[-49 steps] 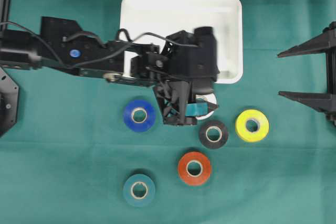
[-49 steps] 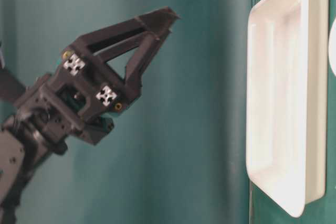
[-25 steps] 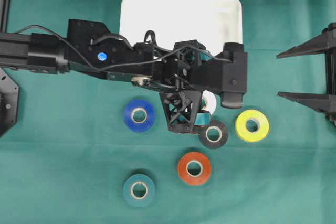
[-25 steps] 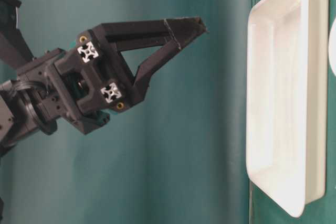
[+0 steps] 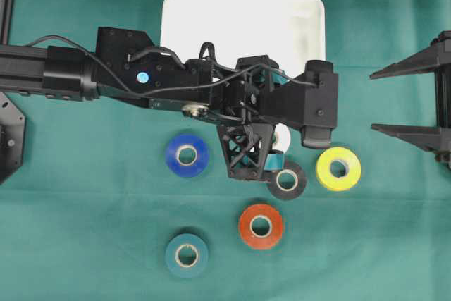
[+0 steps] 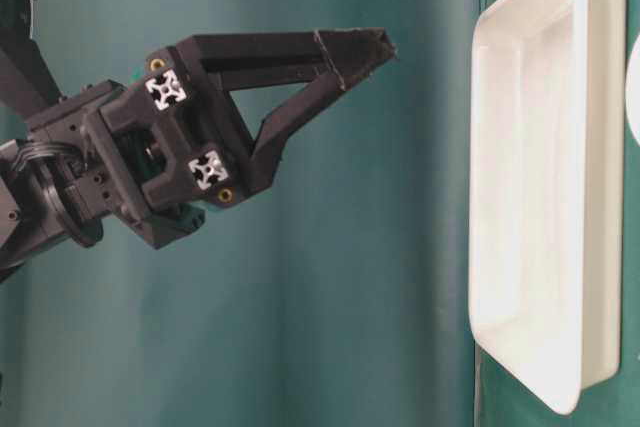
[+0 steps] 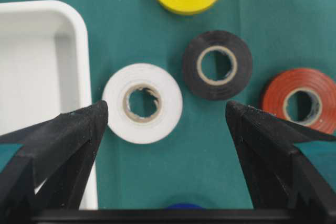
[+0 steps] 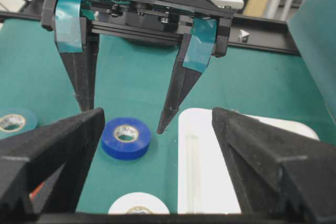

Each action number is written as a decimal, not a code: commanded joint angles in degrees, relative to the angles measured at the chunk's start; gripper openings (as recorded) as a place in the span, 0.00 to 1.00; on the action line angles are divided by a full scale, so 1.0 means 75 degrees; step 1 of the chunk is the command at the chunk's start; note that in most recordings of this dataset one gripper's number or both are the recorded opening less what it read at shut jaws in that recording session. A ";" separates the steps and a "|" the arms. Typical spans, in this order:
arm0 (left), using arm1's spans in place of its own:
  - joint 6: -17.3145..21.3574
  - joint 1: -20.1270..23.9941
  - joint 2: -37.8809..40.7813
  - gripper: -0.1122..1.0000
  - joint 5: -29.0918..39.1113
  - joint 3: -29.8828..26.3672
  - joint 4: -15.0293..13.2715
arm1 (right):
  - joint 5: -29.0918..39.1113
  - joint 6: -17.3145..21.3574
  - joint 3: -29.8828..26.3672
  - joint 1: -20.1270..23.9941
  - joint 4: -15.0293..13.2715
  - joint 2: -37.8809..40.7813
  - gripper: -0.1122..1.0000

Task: Pick up the tape from a random location and place it into the white case.
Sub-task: 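Lower the left gripper fingers into the white roll's core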

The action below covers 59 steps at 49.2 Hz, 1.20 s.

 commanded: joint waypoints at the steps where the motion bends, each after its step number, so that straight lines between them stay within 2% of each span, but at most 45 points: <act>1: -0.0012 -0.0023 -0.0141 1.00 -0.0059 -0.0141 0.0023 | -0.0023 0.0012 -0.0199 -0.0012 0.0000 0.0059 0.92; 29: -0.0012 -0.0023 -0.0129 1.00 -0.0223 0.0023 0.0023 | -0.0023 0.0000 -0.0211 -0.0012 0.0000 0.0059 0.92; 53: -0.0023 -0.0059 0.0023 1.00 -0.1488 0.1008 0.0023 | -0.0023 0.0000 -0.0211 -0.0012 -0.0012 0.0059 0.92; 59: -0.0023 -0.0059 0.0234 1.00 -0.1570 0.1102 0.0023 | -0.0012 0.0000 -0.0211 -0.0012 0.0000 0.0059 0.92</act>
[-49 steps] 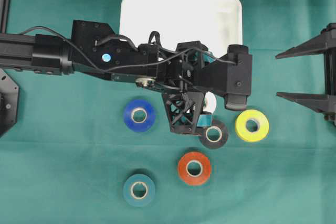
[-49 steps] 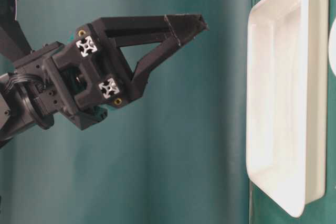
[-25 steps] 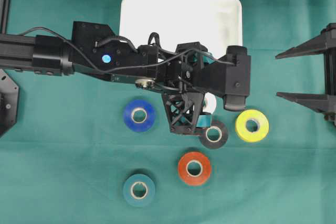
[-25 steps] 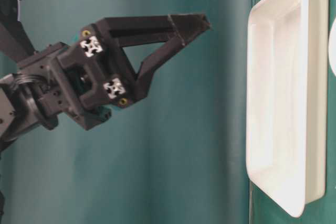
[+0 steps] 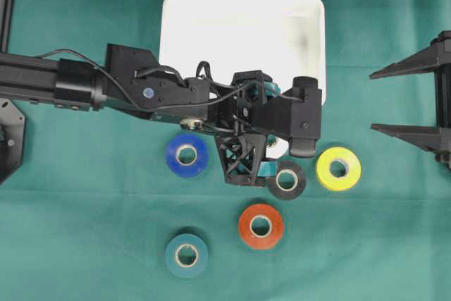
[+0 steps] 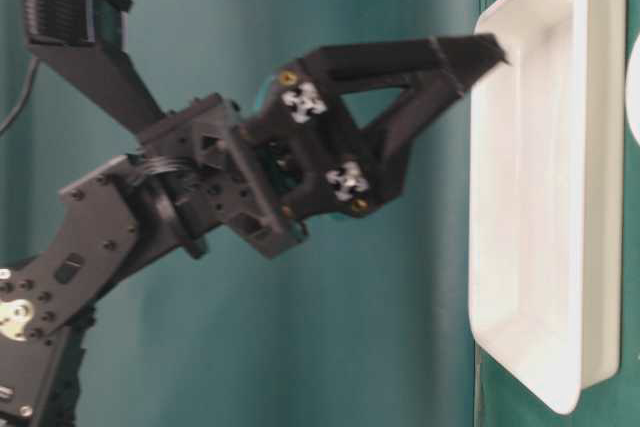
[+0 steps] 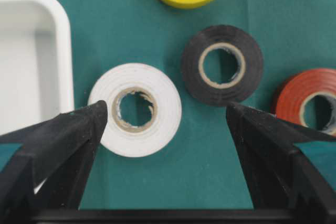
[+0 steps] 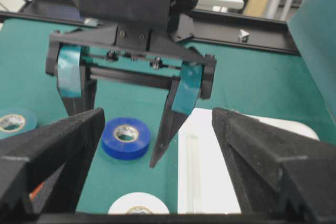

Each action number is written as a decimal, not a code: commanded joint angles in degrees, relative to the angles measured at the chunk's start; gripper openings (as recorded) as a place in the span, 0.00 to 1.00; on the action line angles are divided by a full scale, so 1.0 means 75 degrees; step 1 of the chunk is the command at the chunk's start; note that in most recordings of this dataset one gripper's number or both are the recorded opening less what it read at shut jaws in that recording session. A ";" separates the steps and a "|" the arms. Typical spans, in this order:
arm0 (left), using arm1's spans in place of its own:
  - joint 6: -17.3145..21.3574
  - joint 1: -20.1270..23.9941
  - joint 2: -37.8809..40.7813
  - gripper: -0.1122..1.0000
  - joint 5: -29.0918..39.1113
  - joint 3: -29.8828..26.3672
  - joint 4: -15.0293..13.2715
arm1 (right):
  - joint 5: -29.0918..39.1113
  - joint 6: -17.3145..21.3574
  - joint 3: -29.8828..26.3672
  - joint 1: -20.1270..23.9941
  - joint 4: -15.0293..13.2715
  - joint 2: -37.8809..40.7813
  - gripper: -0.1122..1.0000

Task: Pick up the tape from a random location and place it into the white case.
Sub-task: 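Lower the left gripper fingers into the white roll's core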

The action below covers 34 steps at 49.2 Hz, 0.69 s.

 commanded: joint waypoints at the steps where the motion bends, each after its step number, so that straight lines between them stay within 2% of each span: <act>1: -0.0012 -0.0023 0.0035 1.00 -0.0094 -0.0035 0.0023 | -0.0012 0.0000 -0.0199 -0.0012 -0.0012 0.0059 0.92; 34: 0.0035 -0.0023 0.1078 1.00 -0.0727 0.0211 0.0023 | 0.0141 0.0000 -0.0199 -0.0012 -0.0012 0.0059 0.92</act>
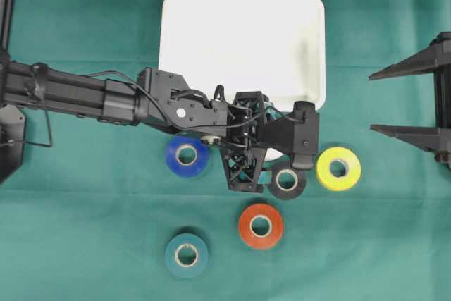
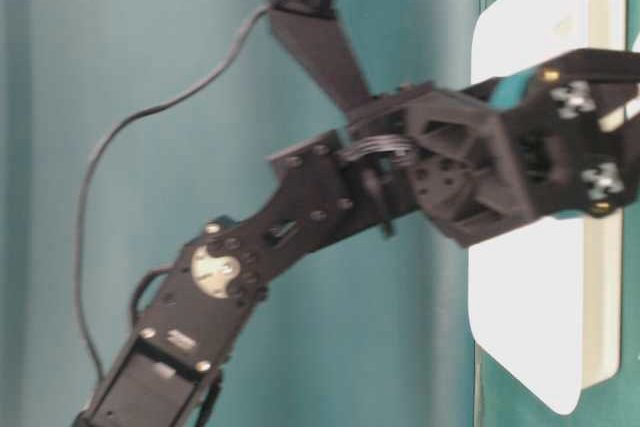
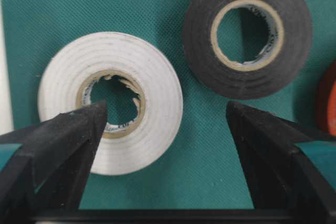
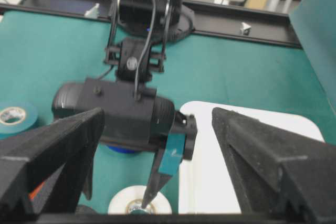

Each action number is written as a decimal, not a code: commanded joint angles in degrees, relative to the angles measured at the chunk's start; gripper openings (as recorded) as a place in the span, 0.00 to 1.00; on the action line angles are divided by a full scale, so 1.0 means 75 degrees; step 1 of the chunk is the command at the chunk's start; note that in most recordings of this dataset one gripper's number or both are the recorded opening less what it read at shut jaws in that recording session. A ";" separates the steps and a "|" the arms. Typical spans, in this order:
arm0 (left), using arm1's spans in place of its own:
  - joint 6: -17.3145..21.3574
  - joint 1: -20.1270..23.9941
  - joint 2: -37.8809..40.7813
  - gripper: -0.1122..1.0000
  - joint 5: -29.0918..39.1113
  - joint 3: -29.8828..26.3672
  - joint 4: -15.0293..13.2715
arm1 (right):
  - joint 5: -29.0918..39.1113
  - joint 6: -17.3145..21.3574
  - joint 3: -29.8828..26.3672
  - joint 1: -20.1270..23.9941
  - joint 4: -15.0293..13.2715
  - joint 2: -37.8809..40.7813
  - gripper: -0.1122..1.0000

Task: Pick up the tape from a random location and place it into the white case.
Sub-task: 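Lower the left gripper fingers into the white roll's core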

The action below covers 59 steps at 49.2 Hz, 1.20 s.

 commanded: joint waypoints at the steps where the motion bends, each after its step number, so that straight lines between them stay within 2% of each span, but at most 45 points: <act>1: 0.0012 -0.0012 -0.0105 1.00 -0.0129 -0.0070 0.0012 | -0.0012 -0.0012 -0.0199 -0.0012 -0.0012 0.0059 0.92; 39: 0.0188 0.0152 0.0199 0.99 -0.0199 0.0211 0.0000 | -0.0012 -0.0023 -0.0187 -0.0012 -0.0012 0.0117 0.92; 46: 0.0223 0.0141 0.0223 0.97 -0.0188 0.0141 0.0012 | -0.0012 -0.0023 -0.0187 -0.0012 -0.0035 0.0129 0.92; 48: 0.0258 0.0129 0.0223 0.93 -0.0152 0.0129 0.0012 | -0.0012 -0.0023 -0.0187 -0.0012 -0.0035 0.0129 0.92; 50: 0.0328 0.0105 0.0223 0.85 -0.0117 0.0129 0.0012 | -0.0012 -0.0023 -0.0187 -0.0012 -0.0035 0.0129 0.92; 59: 0.0527 0.0082 0.0223 0.39 -0.0047 0.0129 0.0012 | -0.0012 -0.0023 -0.0187 -0.0012 -0.0035 0.0141 0.92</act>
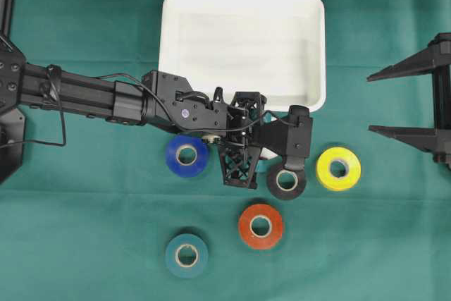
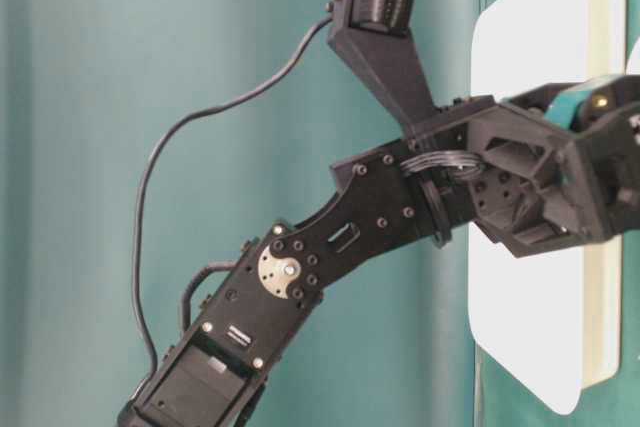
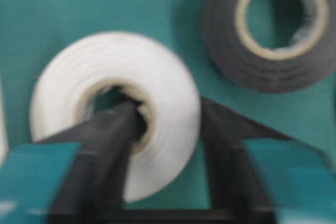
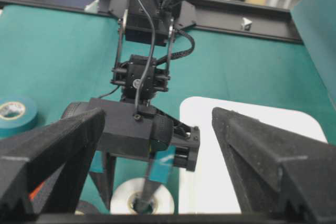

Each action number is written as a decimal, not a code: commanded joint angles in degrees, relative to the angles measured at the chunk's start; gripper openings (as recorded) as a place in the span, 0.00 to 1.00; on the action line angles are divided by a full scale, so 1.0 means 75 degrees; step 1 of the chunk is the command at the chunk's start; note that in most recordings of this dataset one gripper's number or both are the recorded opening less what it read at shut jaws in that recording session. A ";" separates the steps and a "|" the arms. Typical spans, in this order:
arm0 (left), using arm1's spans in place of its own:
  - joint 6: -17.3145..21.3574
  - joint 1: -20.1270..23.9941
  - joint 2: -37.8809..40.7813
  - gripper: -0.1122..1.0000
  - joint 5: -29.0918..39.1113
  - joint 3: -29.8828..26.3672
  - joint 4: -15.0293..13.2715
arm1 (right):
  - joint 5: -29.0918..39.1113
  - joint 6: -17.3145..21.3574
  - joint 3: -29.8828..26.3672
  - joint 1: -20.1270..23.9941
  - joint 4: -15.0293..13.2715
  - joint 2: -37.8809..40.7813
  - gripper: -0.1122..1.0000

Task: Pick up the tape from a random location and place it into the white case.
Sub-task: 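Lower the left gripper fingers into the white roll's core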

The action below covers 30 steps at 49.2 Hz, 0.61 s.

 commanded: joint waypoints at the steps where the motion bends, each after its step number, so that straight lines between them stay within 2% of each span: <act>1: 0.0059 -0.0035 -0.0117 0.36 0.0059 -0.0094 0.0023 | -0.0035 -0.0012 -0.0187 -0.0012 -0.0012 0.0059 0.92; 3: 0.0059 -0.0035 -0.0117 0.32 0.0082 -0.0105 0.0023 | -0.0035 -0.0012 -0.0187 -0.0012 -0.0012 0.0059 0.92; 30: 0.0059 -0.0129 -0.0199 0.32 0.0199 -0.0316 0.0023 | -0.0012 -0.0012 -0.0187 -0.0012 -0.0012 0.0070 0.92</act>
